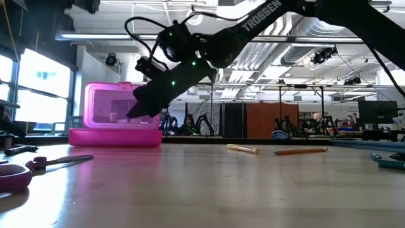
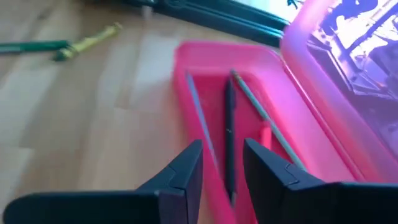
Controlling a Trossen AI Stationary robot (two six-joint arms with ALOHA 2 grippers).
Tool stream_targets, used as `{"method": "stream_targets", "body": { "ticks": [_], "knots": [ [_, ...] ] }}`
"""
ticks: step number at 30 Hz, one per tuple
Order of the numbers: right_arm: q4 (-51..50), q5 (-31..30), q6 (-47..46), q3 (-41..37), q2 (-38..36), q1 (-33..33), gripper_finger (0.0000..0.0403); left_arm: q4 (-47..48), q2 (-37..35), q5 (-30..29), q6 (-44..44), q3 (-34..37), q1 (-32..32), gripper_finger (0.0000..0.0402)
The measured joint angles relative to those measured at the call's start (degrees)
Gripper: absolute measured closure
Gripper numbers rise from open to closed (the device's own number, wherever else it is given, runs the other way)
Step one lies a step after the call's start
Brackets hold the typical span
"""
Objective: Pick & place school supplies into a supply box
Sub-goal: Put the black transparent pen into the supply box
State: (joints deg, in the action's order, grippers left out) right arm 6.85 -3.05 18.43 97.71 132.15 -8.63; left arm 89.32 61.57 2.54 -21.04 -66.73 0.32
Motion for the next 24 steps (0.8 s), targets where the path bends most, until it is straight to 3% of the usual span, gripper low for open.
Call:
{"method": "stream_targets", "body": {
  "ticks": [6,13,24],
  "knots": [
    [-4.9,-1.8,2.8,0.1,-3.8,3.6,0.0308,-8.6,2.2,3.0,4.3,12.7,0.0,0.0346],
    [-9.4,-5.7,2.6,0.2,-8.0,7.2,0.0308,-19.8,4.9,1.2,4.7,23.7,0.0,0.0346],
    [-14.6,-6.4,-0.4,0.1,-8.8,12.3,0.0308,-23.5,10.1,-0.8,4.0,29.3,0.0,0.0346]
  ]
}}
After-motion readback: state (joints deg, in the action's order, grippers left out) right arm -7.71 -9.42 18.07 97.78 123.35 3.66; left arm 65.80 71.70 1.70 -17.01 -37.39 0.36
